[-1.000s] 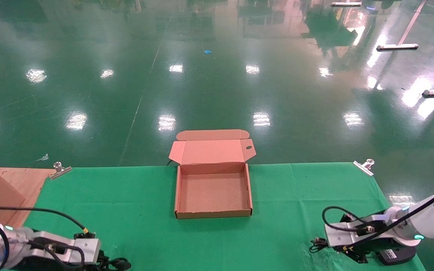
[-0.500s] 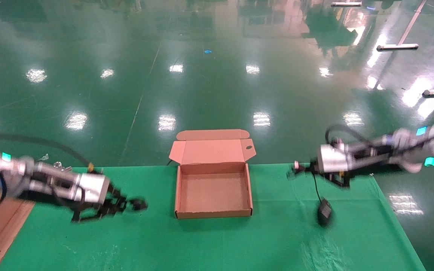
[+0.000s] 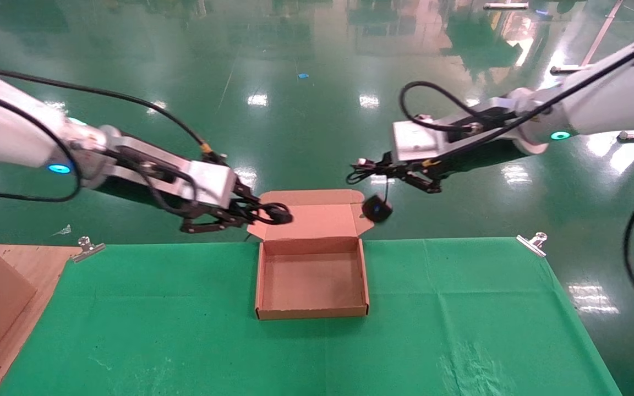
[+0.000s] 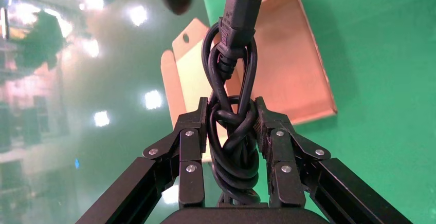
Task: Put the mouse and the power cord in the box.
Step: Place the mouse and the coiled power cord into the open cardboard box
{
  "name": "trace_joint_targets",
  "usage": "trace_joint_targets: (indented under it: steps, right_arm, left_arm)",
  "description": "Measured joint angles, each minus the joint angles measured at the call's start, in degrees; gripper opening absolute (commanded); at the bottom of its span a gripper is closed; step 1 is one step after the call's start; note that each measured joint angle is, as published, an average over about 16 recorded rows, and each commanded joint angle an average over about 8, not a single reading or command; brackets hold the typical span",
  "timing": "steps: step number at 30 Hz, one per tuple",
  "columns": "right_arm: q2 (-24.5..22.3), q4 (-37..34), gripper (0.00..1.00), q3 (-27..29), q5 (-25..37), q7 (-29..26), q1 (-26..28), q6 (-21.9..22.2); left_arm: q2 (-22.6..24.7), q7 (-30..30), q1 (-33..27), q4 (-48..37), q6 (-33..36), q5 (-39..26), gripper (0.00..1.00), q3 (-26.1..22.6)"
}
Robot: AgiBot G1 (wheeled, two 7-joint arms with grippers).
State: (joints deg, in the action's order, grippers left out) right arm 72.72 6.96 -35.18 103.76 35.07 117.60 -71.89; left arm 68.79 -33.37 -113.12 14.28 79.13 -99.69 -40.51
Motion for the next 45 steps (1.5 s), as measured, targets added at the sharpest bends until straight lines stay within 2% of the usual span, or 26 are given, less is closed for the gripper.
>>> trace_joint_targets:
  steps: [6,16,21,25,26,27,33,34,45]
  right_arm:
    - [1.03,-1.16,0.0,0.4,-0.66,0.33,1.31,-0.9]
    - [-1.75,-2.22,0.0,1.21,-1.97,2.9,2.2,-5.49]
    - [-3.35,-2.32,0.0,1.24,-2.06,4.22,1.53,-7.11]
    - [-4.19,-2.41,0.0,1.14,-1.93,5.08,0.44,-7.37]
    - [-4.34,-2.45,0.0,1.12,-1.9,5.25,0.13,-7.35]
    - [-4.47,-2.5,0.0,1.1,-1.88,5.41,-0.17,-7.3]
    - [-4.82,-2.89,0.0,1.11,-1.89,6.13,-1.9,-6.81]
    - [-4.82,-2.97,0.0,1.12,-1.92,6.22,-2.15,-6.77]
    - [-4.1,-3.55,0.0,1.36,-2.3,6.45,-3.32,-6.65]
  left_arm:
    - [3.21,-3.99,3.16,-1.55,-5.17,2.89,0.0,1.98]
    - [8.32,-17.13,18.05,1.37,-28.27,12.24,0.0,6.07]
    - [9.82,-20.32,25.27,5.76,-38.61,17.28,0.0,4.41]
    - [10.05,-19.73,29.0,8.98,-42.78,20.46,0.0,0.67]
    - [10.06,-19.33,29.59,9.58,-43.55,21.07,0.04,-0.51]
    - [10.06,-18.88,30.09,10.12,-44.31,21.65,0.14,-1.72]
    - [9.95,-15.58,31.37,11.96,-47.92,24.56,0.89,-8.75]
    - [9.93,-15.12,31.4,12.15,-48.56,24.91,0.98,-9.83]
    - [9.78,-11.55,30.72,13.77,-53.24,29.32,1.0,-18.94]
